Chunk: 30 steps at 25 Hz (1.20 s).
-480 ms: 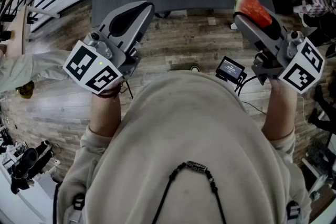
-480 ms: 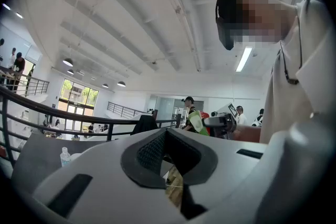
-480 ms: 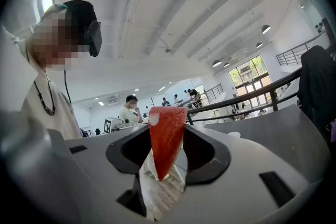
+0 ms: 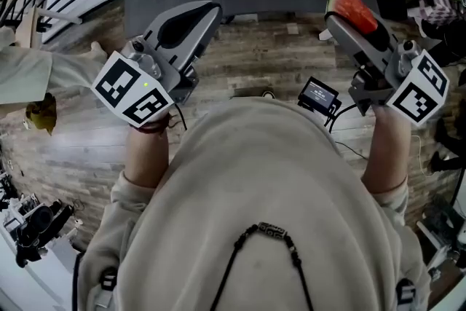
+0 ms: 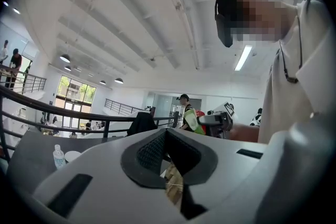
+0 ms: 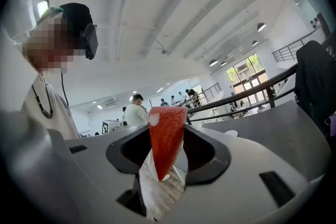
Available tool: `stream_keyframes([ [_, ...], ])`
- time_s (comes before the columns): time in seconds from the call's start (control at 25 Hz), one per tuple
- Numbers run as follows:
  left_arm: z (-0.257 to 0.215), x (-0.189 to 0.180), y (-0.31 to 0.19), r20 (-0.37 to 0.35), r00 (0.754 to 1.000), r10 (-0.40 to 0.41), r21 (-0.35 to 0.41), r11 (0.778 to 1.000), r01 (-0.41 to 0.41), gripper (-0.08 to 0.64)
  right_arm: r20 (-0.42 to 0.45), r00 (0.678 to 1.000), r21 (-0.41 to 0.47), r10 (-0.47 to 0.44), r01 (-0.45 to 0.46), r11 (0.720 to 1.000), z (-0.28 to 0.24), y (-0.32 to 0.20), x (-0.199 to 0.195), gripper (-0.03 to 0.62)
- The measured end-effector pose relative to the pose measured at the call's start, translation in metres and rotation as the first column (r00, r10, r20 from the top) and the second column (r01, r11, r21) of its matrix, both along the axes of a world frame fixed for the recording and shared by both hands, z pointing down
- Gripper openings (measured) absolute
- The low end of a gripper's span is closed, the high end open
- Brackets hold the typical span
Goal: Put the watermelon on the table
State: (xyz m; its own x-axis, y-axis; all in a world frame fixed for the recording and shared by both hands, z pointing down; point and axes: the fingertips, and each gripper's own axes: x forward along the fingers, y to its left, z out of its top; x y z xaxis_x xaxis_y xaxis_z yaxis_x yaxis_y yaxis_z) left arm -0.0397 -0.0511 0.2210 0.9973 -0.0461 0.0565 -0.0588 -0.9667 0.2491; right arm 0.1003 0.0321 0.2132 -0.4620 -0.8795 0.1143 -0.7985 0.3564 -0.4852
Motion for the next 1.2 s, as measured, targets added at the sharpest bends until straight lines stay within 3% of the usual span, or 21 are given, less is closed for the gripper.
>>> stream_keyframes([
  [0.28, 0.010, 0.031, 0.016, 0.054, 0.999, 0.000, 0.010, 1.000, 0.000, 0.006, 0.062, 0.998, 0.004, 0.008, -0.009, 1.000, 0.013, 0.015, 0.040, 0.193],
  [0.48, 0.011, 0.052, 0.036, 0.124, 0.987, 0.102, 0.075, 0.991, -0.111, 0.006, 0.105, 0.994, 0.010, 0.034, -0.035, 0.999, 0.017, 0.023, 0.061, 0.193],
  [0.56, 0.016, 0.064, 0.042, 0.134, 0.985, 0.108, 0.063, 0.991, -0.117, 0.006, 0.112, 0.992, 0.007, 0.049, -0.050, 0.999, 0.026, 0.032, 0.077, 0.193],
  [0.72, 0.031, 0.084, 0.040, 0.146, 0.985, 0.091, 0.009, 0.996, -0.093, 0.006, 0.110, 0.990, -0.008, 0.091, -0.091, 0.996, 0.044, 0.047, 0.115, 0.193],
  [0.92, 0.036, 0.088, 0.048, 0.171, 0.976, 0.136, 0.016, 0.990, -0.140, 0.006, 0.065, 0.985, -0.015, 0.161, -0.161, 0.987, 0.050, 0.057, 0.148, 0.193],
  [1.2, 0.028, 0.101, 0.028, 0.137, 0.975, 0.174, 0.017, 0.984, -0.178, 0.006, 0.016, 0.972, 0.035, 0.236, -0.236, 0.971, 0.027, 0.050, 0.166, 0.193],
])
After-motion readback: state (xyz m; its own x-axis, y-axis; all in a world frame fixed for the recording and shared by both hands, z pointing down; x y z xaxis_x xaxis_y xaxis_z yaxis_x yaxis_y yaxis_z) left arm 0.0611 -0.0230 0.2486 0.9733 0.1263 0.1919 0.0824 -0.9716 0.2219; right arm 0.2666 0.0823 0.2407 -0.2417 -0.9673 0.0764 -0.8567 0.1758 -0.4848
